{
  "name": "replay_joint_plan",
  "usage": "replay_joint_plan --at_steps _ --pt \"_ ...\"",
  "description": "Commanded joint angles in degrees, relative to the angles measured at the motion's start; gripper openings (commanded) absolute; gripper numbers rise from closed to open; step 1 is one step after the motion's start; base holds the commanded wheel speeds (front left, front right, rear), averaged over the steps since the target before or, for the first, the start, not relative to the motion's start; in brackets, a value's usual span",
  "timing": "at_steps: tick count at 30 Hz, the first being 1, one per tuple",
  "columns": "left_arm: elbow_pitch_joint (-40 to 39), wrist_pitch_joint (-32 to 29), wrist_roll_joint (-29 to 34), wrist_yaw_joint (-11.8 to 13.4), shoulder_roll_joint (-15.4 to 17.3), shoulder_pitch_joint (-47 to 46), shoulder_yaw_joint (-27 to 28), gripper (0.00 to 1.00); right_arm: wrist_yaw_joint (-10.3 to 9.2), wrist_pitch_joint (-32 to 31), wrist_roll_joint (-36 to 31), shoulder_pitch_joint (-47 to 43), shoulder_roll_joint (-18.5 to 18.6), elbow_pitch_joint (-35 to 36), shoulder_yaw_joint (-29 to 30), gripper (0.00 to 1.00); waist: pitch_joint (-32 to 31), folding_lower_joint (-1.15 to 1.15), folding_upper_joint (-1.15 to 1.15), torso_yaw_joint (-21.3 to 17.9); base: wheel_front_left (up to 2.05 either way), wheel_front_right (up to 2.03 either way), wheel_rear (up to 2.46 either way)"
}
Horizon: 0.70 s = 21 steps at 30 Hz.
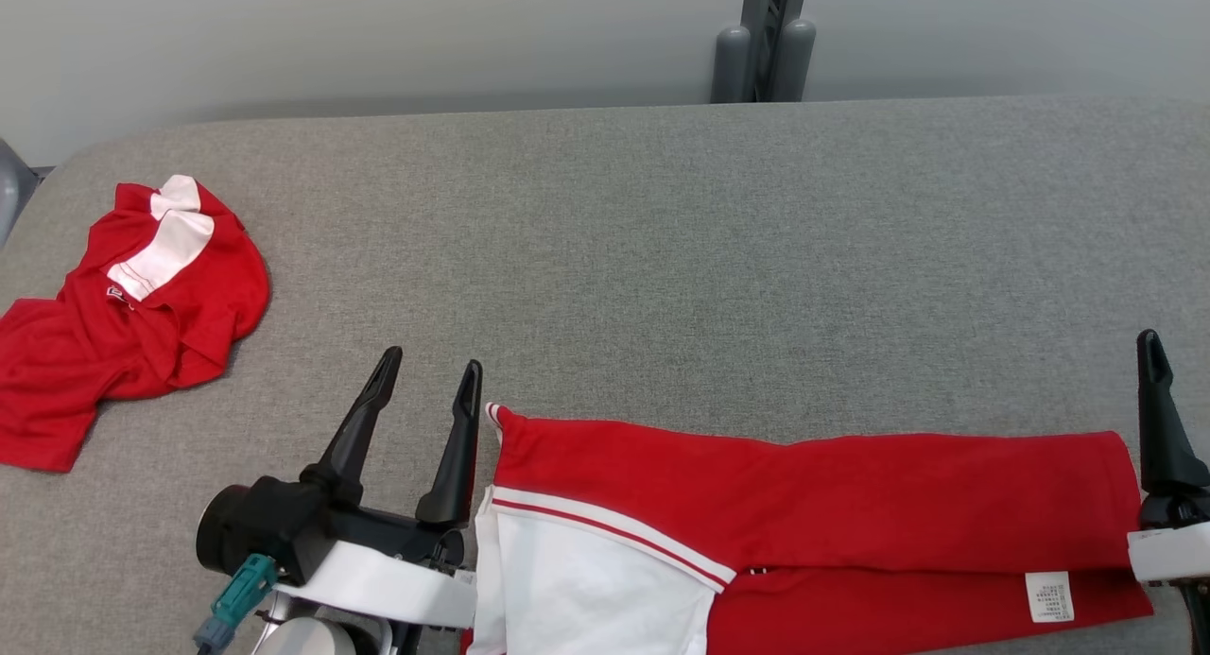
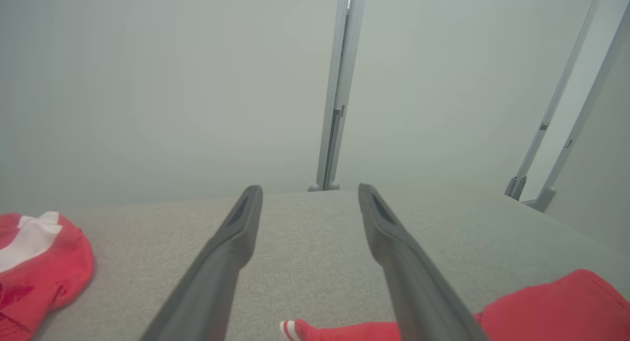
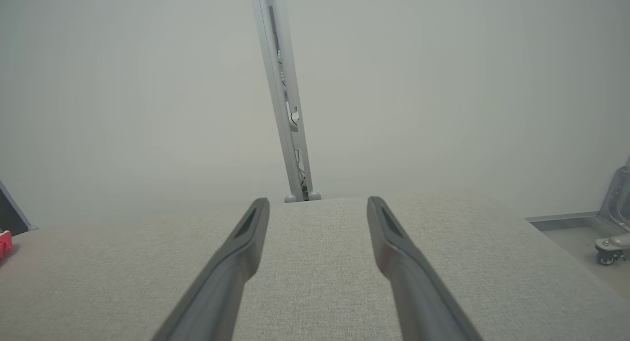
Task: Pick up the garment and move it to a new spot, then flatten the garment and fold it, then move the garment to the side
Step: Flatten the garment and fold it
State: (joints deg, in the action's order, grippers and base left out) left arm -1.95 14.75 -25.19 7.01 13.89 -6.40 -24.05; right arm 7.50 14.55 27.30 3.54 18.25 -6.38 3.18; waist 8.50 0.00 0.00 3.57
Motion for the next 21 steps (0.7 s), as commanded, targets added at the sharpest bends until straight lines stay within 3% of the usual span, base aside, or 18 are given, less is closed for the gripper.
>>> replay_joint_plan --at_steps 1,7,15,21 --pt "0.6 0.4 -0.3 0.4 -0.9 -0.1 1.1 1.0 -0.02 0.5 -0.8 -0.1 -0.6 0.7 0.2 1.0 0.1 0.0 0.0 -0.1 0.0 0.0 0.0" --pt "2.1 0.5 2.0 -0.7 -6.6 1.2 7.8 1.0 -0.03 0.7 -3.0 -0.8 -4.3 1.2 0.0 1.0 0.3 0.0 0.0 -0.1 0.0 0.0 0.0" --pt "6.1 0.5 5.6 -4.7 -10.0 2.4 12.5 1.0 -0.02 0.7 -3.5 -1.7 -6.9 -2.3 -0.3 1.0 0.7 0.0 0.0 -0.1 0.0 0.0 0.0" --pt "8.0 0.5 7.4 -7.0 -10.7 2.5 14.0 1.0 -0.02 0.7 -1.9 -1.5 -7.8 -10.0 1.7 1.0 0.9 0.0 0.0 0.2 0.0 0.0 0.0"
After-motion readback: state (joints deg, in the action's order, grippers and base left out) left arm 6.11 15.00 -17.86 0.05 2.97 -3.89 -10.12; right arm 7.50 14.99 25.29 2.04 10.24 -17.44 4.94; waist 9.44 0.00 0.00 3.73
